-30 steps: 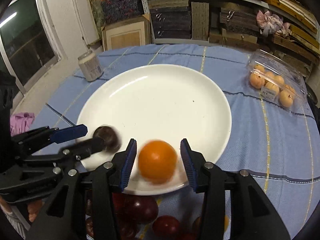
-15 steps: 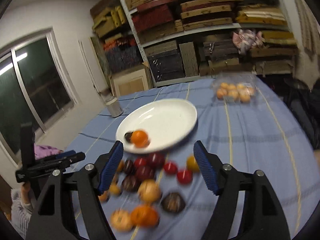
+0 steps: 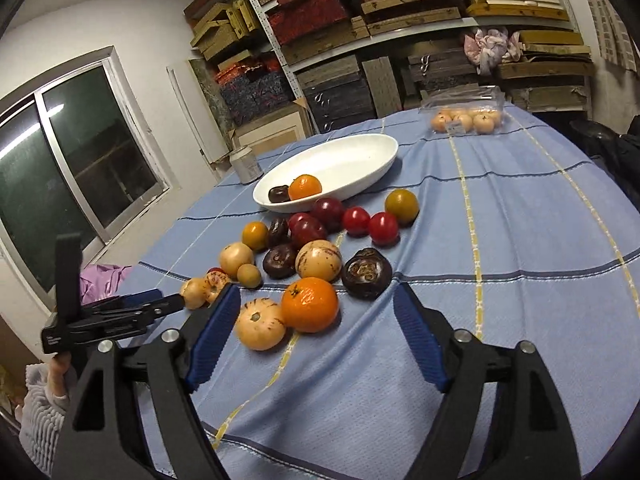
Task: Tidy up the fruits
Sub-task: 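Grasp the pale pepino with the left tool while the right tool grasps the tangerine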
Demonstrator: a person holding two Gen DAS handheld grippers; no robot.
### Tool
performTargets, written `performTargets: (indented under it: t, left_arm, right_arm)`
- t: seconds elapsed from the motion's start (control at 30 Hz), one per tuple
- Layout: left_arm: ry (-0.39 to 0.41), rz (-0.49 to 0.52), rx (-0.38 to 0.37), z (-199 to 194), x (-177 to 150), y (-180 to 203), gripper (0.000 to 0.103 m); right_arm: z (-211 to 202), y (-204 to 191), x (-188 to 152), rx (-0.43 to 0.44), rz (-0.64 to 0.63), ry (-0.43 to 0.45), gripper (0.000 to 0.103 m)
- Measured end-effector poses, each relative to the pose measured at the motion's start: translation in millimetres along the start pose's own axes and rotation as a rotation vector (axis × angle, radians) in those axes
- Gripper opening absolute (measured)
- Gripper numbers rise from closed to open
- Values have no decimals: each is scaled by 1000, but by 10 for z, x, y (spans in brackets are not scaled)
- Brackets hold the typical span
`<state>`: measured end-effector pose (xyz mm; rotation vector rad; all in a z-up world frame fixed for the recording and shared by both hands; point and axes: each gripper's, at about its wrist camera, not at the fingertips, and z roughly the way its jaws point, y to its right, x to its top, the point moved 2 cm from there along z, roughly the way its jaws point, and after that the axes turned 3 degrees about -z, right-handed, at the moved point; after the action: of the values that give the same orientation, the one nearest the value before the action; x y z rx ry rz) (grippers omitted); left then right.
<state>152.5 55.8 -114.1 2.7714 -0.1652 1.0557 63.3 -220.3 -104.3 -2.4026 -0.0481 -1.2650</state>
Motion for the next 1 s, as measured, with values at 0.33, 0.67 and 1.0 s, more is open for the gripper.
performTargets:
  t: [0.33, 0.67, 1.0]
  left_arm:
    - [-7, 0, 7, 170, 83, 23, 72]
    - [-46, 22, -34, 312, 104, 79, 46]
    - [-32, -63, -60, 259, 99, -84, 46]
  right_arm:
    - [96, 52, 2, 25, 39, -48, 80]
    - [126, 72, -3, 32, 50, -63, 81]
    - [298, -9, -10, -17, -2, -143, 79]
